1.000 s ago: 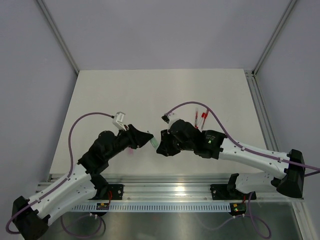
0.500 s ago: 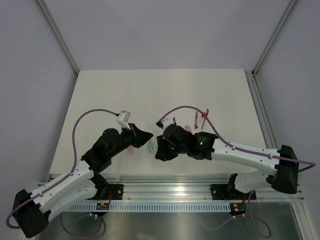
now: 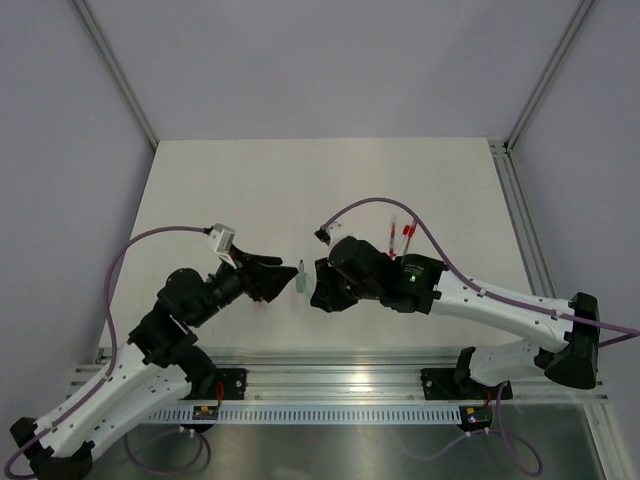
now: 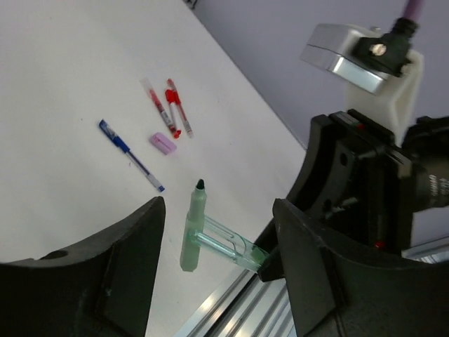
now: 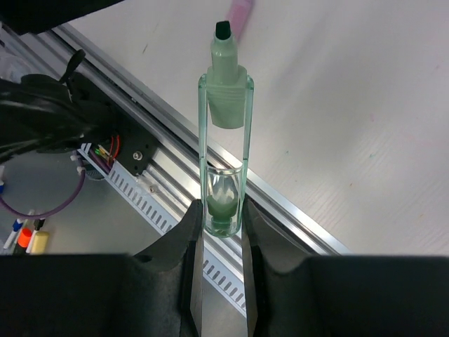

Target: Insert the pens into the pen caps

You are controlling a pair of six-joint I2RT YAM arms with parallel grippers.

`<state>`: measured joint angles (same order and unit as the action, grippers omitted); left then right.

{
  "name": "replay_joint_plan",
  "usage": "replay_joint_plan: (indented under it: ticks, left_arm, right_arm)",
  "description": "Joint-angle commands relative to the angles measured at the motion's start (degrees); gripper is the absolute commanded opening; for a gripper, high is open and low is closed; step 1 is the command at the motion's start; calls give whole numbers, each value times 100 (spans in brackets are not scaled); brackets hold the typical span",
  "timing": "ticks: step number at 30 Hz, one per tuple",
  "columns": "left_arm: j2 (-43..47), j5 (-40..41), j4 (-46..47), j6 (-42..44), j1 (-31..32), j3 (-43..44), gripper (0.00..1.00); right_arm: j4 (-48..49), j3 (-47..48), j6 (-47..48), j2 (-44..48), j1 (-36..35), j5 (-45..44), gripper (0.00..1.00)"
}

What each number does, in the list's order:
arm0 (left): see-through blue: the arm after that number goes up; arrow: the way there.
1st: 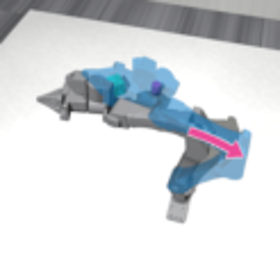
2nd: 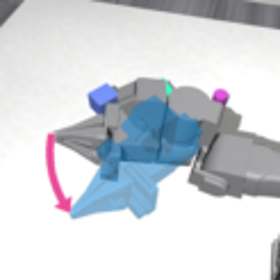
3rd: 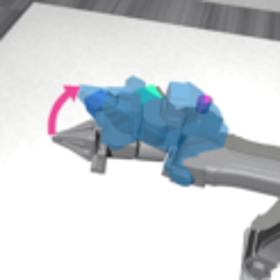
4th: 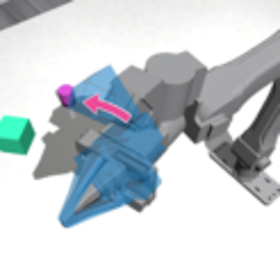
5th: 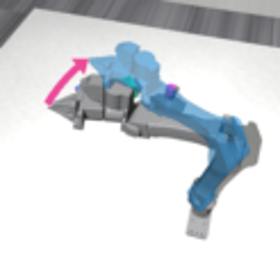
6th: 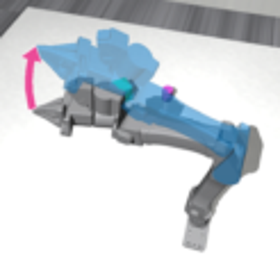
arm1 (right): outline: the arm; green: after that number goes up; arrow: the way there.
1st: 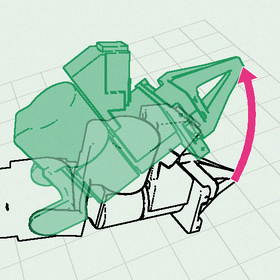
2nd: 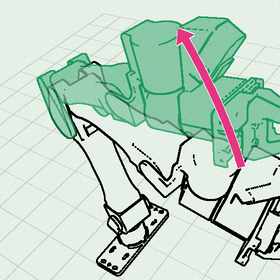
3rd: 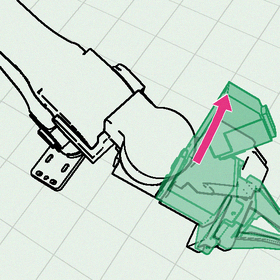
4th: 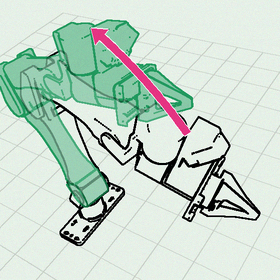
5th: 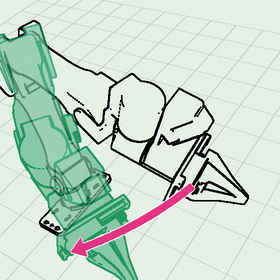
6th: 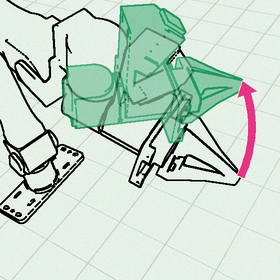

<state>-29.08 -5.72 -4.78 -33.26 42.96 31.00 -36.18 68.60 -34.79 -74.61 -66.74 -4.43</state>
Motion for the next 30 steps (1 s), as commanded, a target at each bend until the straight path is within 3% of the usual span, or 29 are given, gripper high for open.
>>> replay_joint_plan:
  ticks: [1,3,5,11,22,30]
  left_arm:
    - [586,132,-427,171,28,82,60]
    - [921,-8,-471,65,28,-111,49]
    - [1044,-183,-419,-93,28,-419,45]
    - [975,-641,161,-155,28,-701,50]
    - [386,-764,890,-58,142,-613,53]
    - [350,-615,812,135,230,-560,41]
  right_arm:
    - [-275,452,25,78,91,-182,2]
    - [-336,601,-37,130,126,-59,2]
    - [-398,751,-81,148,161,73,2]
    - [-574,1041,-221,87,188,573,2]
    - [-451,1015,-380,175,179,882,2]
    - [-310,927,-459,254,188,1093,2]
